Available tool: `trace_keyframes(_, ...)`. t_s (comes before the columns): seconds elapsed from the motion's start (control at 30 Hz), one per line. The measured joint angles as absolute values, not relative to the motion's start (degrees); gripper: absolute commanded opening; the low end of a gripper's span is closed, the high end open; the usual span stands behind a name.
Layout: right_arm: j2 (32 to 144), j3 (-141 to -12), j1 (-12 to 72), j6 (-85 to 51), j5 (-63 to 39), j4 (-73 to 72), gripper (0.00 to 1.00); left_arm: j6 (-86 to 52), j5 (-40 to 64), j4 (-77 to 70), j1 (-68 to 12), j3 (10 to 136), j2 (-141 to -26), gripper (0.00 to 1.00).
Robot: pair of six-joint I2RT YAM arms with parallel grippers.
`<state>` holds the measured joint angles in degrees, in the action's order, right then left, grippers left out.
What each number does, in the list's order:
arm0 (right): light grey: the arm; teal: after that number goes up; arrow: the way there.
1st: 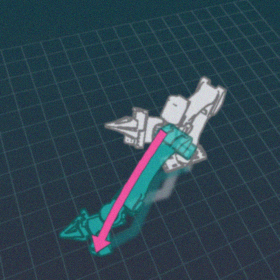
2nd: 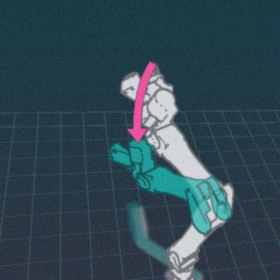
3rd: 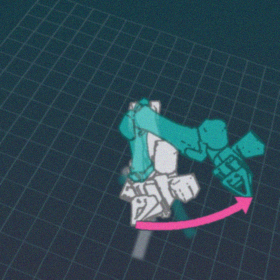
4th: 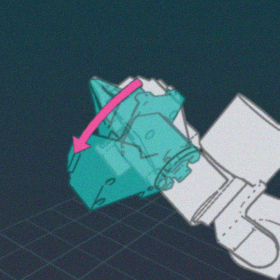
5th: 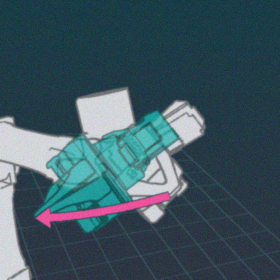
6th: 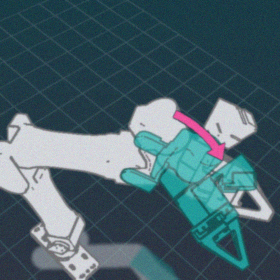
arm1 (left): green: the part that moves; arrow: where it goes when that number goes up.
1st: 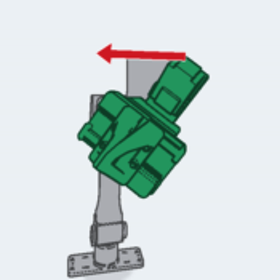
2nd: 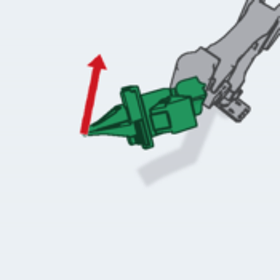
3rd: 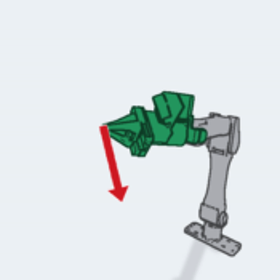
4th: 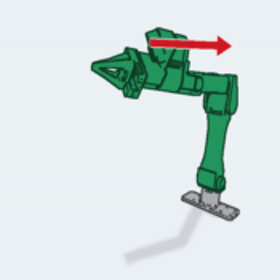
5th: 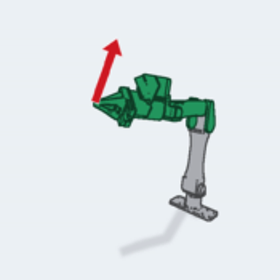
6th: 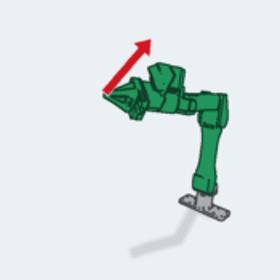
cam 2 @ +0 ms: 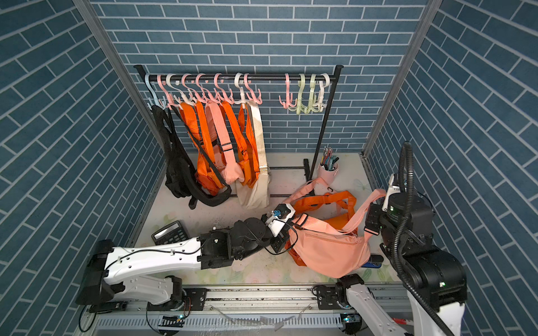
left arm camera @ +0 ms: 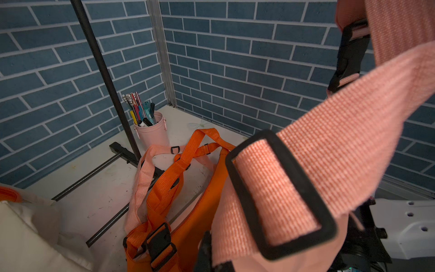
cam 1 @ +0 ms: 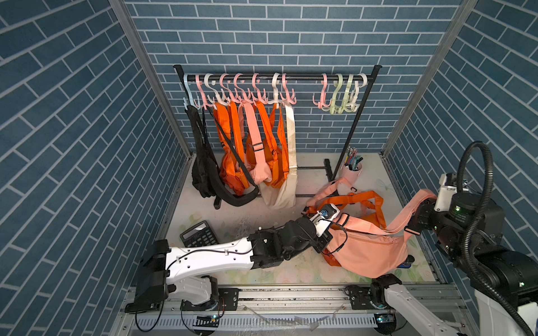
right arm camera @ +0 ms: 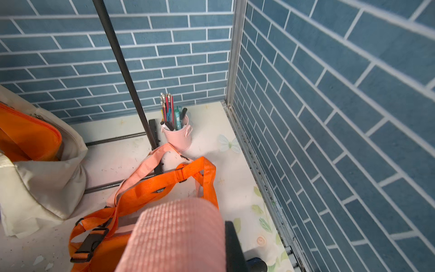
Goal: Take the bag off the hook
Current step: Place the bag inside the bag.
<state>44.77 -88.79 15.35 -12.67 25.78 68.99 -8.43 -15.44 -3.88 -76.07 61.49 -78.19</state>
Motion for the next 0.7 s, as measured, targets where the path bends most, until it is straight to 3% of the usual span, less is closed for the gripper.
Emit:
trace_keyframes(0.47,50.2,-74.7,14.3,-13.7,25.2,57.6,0.00,-15.8,-9.8,-11.5,-69.4,57.8,-84.1,0.00)
trace_keyframes(0.7,55.3,-70.3,9.8,-14.1,19.0,51.2,0.00,-18.2,-6.2,-13.7,-65.2,56.3,-87.1,0.00)
